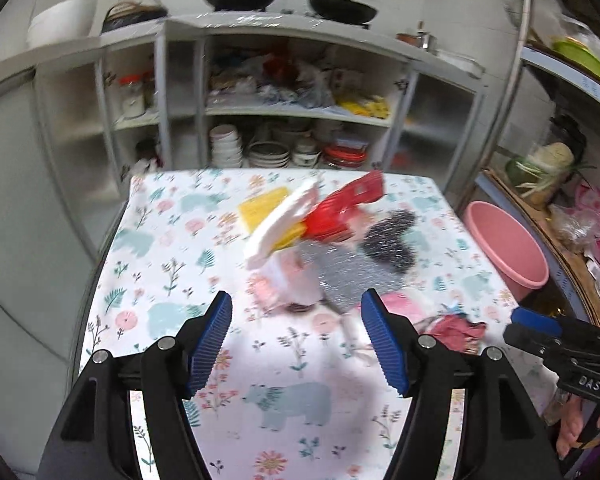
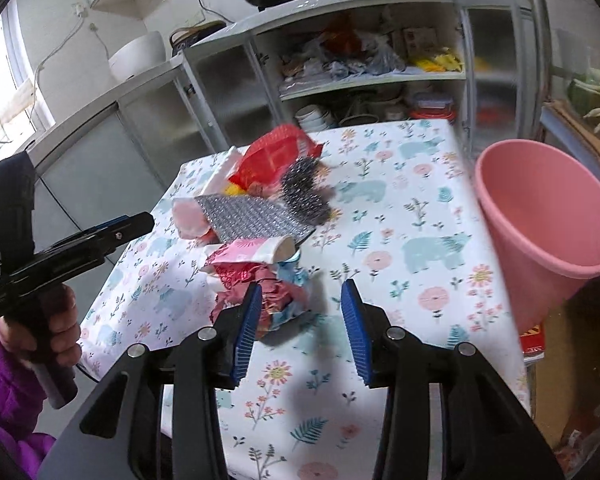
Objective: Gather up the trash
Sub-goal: 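Return to the table and grasp a clear plastic cup with the left tool while the right grasps crumpled paper, then carry the cup and crumpled paper over the pink bucket and release both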
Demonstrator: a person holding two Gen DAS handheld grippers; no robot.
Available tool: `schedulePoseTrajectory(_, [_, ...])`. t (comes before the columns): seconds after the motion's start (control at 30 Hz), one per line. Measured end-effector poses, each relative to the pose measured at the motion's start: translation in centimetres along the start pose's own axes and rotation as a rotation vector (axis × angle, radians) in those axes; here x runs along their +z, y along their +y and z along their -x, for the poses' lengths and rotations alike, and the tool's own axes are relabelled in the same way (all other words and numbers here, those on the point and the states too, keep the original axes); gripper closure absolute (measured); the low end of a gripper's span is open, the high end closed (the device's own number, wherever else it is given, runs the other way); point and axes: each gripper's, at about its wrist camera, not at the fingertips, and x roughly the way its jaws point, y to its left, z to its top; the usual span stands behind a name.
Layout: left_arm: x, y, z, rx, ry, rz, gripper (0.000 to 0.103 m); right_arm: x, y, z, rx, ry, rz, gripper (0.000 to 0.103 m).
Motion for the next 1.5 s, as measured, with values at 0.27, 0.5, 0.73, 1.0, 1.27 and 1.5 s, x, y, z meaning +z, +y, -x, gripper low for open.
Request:
schedulePoseTrajectory(0.27, [1.5,0.5,-2.9,-0.063,0.013,0.047,0.037,0.3,0.2,-1.4,0.001,0.021,-0.008,0.061])
schedulePoseTrajectory(0.5, [1.6,1.2,-6.1,-0.058,0.055,0.020,0.041,0.3,0.0,-2.3,0.000,0.047,-0.007,0.061])
schedulePoseTrajectory(0.73, [1.1,1.5,-6.3,-0.085,0.053,0.015,0.065,0.4,0.4,-2.7,0.000,0.057,-0.002,0.061])
schedulePoseTrajectory(1.0, [0.6,2.2,-3.2,-0.074,0.010,0.018,0.070,0.3,0.9,-3.0,0.008,0.078,0.005,0.061])
schedulePoseTrajectory(1.27, [-0.3,3.4,0.3,-0.070,-0.030,0.045,0.071,0.0,1.1,-3.9,0.003,0.107,0.003,0.051])
schedulePoseTrajectory(1.5, [-0.7,3.7,1.6,-0.070,-0.042,0.058,0.071,0.1,1.9,-4.7,0.020,0.106,0.022,0.051])
